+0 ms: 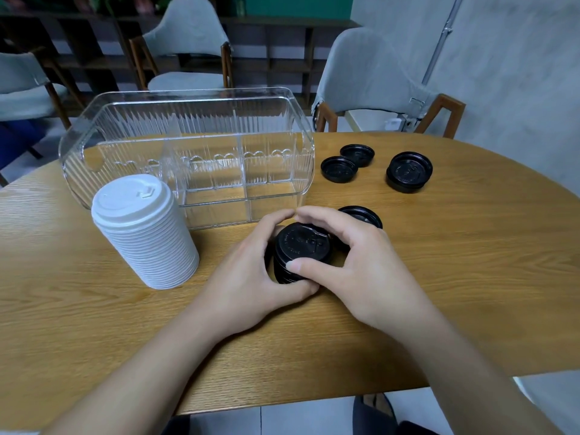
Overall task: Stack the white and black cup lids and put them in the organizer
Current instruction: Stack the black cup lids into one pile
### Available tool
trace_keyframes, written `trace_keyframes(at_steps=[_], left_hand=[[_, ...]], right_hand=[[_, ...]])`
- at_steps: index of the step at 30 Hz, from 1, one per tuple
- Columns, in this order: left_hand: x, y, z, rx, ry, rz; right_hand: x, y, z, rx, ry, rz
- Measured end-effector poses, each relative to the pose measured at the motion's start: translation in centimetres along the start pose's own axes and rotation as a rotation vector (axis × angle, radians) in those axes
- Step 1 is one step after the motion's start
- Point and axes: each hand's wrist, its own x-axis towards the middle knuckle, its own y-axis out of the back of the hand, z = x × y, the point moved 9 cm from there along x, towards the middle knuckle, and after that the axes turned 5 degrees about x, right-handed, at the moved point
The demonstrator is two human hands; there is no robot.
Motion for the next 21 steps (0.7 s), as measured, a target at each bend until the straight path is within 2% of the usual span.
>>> trace_keyframes(at_steps=[5, 9, 14, 17, 19, 21], left_hand=[[0.1, -0.2, 0.0, -0.028, -0.009, -0.051], [0.0, -0.3, 0.5, -0.023, -0.047, -0.045], [0.0, -0.3, 0.1, -0.016, -0.041, -0.032], [0.0, 0.0, -0.1, -0.050, -0.025, -0.013], [0.0, 0.2, 0.0, -0.082, -0.028, 0.013], [-0.1, 0.4, 0.1, -0.109, -0.019, 0.032]], right_hand=[[0.3, 0.0, 0.2, 0.051, -0.006, -0.129], [0.2, -0.1, 0.3, 0.070, 0.001, -0.148], [-0.1, 0.5, 0.3, 0.026, 0.011, -0.090], [0.1, 2.6, 0.2, 0.046, 0.046, 0.037], [0.1, 4.6, 0.6, -0.051, 0.070, 0.165], [0.2, 5.6, 1.7, -0.250, 0.049, 0.205]])
